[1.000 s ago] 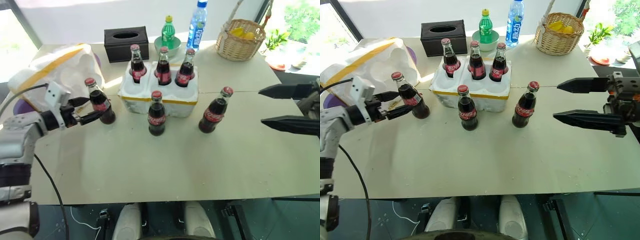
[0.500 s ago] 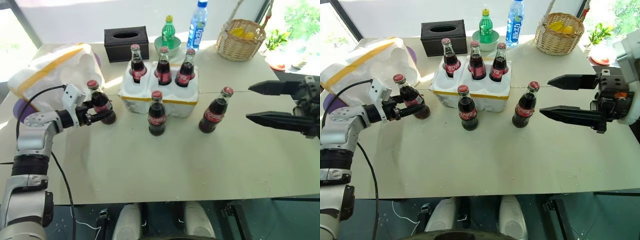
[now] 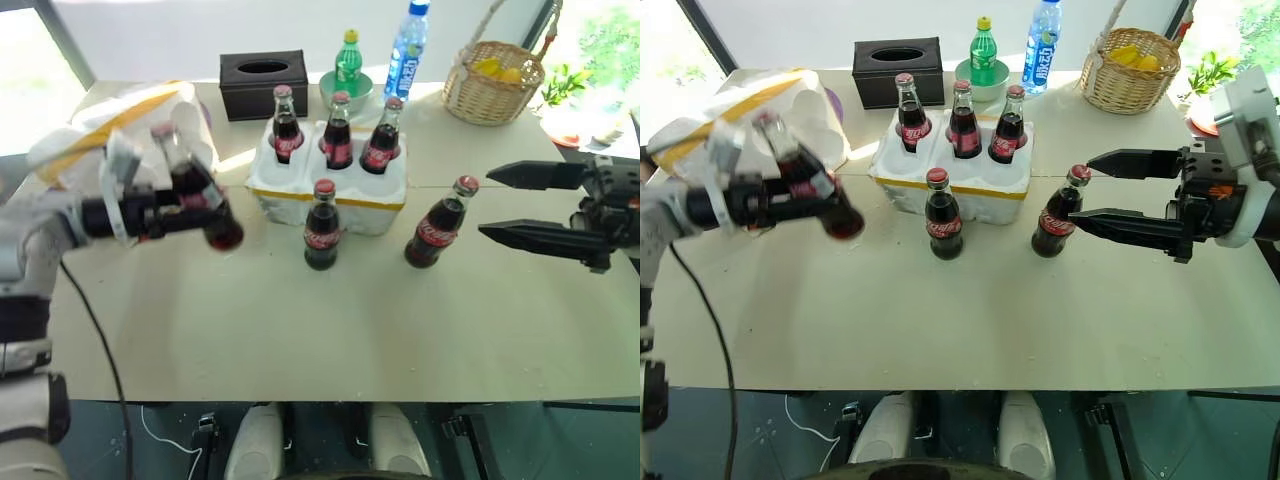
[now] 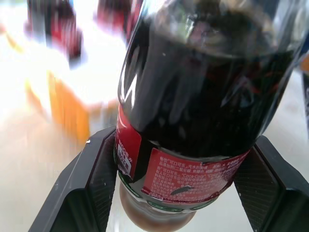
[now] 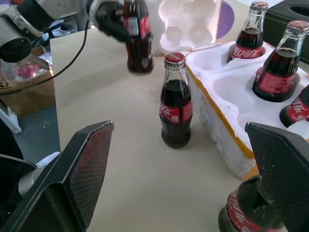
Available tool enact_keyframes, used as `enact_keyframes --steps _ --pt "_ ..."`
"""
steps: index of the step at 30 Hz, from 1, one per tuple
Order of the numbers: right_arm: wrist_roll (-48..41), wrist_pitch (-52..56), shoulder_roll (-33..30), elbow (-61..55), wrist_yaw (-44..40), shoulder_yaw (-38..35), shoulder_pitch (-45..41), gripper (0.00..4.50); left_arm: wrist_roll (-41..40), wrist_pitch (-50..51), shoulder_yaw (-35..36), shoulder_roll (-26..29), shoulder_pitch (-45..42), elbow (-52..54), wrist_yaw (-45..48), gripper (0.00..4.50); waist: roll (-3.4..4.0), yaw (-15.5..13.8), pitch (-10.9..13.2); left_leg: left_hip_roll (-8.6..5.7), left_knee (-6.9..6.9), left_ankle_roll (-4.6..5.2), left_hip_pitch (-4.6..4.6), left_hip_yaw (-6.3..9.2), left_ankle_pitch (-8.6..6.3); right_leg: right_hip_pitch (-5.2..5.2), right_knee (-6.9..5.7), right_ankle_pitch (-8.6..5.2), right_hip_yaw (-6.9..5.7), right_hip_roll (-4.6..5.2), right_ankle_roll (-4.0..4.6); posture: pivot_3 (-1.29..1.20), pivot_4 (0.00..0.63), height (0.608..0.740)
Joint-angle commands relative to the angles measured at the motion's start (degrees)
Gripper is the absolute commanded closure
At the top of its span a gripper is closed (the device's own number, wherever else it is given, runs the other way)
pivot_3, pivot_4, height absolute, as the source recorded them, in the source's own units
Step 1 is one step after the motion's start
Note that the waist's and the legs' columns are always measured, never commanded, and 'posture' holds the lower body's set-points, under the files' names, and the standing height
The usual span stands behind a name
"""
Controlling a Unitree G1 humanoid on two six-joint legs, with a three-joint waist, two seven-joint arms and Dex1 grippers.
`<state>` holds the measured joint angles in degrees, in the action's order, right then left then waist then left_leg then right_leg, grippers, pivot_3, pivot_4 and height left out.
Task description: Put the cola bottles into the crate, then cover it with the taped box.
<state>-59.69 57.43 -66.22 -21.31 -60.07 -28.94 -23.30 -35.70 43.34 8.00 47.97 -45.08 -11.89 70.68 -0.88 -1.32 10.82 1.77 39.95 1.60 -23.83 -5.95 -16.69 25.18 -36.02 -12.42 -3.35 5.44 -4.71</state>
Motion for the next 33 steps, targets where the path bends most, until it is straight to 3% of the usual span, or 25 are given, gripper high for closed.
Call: enact_keyframes --steps 1,7,13,22,26,28,30,33 --pt "-0.7 -1.1 0.0 -1.2 1.4 -1.6 -0.4 0.00 1.0 -3.0 -2.1 -4.8 -10.4 -7.0 0.9 1.71 -0.01 -0.1 0.0 0.00 0.11 0.04 -0.03 -0.01 -0.02 -0.01 -0.04 0.02 0.00 -0.01 -0.04 0.00 0.150 0.740" --pt "-2.0 0.0 0.7 -4.1 4.7 -4.9 2.8 0.00 8.9 -15.4 -7.0 -16.7 -26.4 -28.5 2.6 1.71 -0.06 -0.4 0.0 -0.17 0.19 0.08 -0.19 -0.07 -0.03 0.06 0.02 0.11 0.01 -0.07 -0.21 0.00 0.150 0.740" --pt "-6.1 2.2 1.4 -8.2 8.8 -10.7 7.3 0.00 15.5 -28.7 -7.2 -25.5 -35.5 -47.2 1.7 1.71 -0.09 -0.6 0.0 -0.15 0.19 -0.01 -0.48 -0.07 0.02 0.32 0.07 0.11 0.00 -0.14 -0.21 0.00 0.150 0.740" --pt "-9.5 2.7 2.2 -11.1 13.3 -14.6 12.3 0.00 31.3 -46.9 -14.9 -31.7 -35.8 -57.6 -1.8 1.71 -0.11 -0.8 0.1 -0.13 0.23 0.24 -0.52 0.03 -0.12 0.32 0.14 0.12 0.00 -0.11 -0.22 0.00 0.150 0.740" --pt "-9.3 1.4 2.6 -10.9 14.3 -13.4 12.6 0.00 35.4 -48.1 -16.2 -33.8 -34.4 -60.1 -6.4 1.71 -0.11 -0.8 0.1 -0.12 0.23 0.26 -0.53 0.07 -0.13 0.32 0.14 0.12 0.00 -0.11 -0.22 0.00 0.150 0.740" --pt "-9.3 0.8 2.5 -10.6 14.8 -12.4 12.1 0.00 36.4 -48.2 -15.9 -34.3 -33.8 -60.8 -8.4 0.67 -0.10 -0.8 0.0 -0.10 0.23 0.27 -0.53 0.08 -0.14 0.32 0.13 0.12 0.00 -0.11 -0.22 0.00 0.150 0.740" --pt "-9.2 0.2 2.3 -10.1 15.0 -11.5 11.6 0.00 36.5 -48.0 -15.2 -34.5 -33.4 -61.1 -9.3 0.06 -0.09 -0.9 0.0 -0.06 0.23 0.27 -0.46 0.08 -0.14 0.26 0.12 0.12 0.00 -0.10 -0.22 0.00 0.150 0.740" --pt "-8.9 -0.7 1.9 -9.2 14.5 -10.2 10.8 0.00 34.8 -47.7 -12.5 -33.0 -33.4 -60.5 -10.2 0.06 -0.09 -0.8 0.0 -0.02 0.27 0.27 -0.46 0.09 -0.14 0.25 0.08 0.12 0.00 -0.08 -0.22 0.00 0.150 0.740"
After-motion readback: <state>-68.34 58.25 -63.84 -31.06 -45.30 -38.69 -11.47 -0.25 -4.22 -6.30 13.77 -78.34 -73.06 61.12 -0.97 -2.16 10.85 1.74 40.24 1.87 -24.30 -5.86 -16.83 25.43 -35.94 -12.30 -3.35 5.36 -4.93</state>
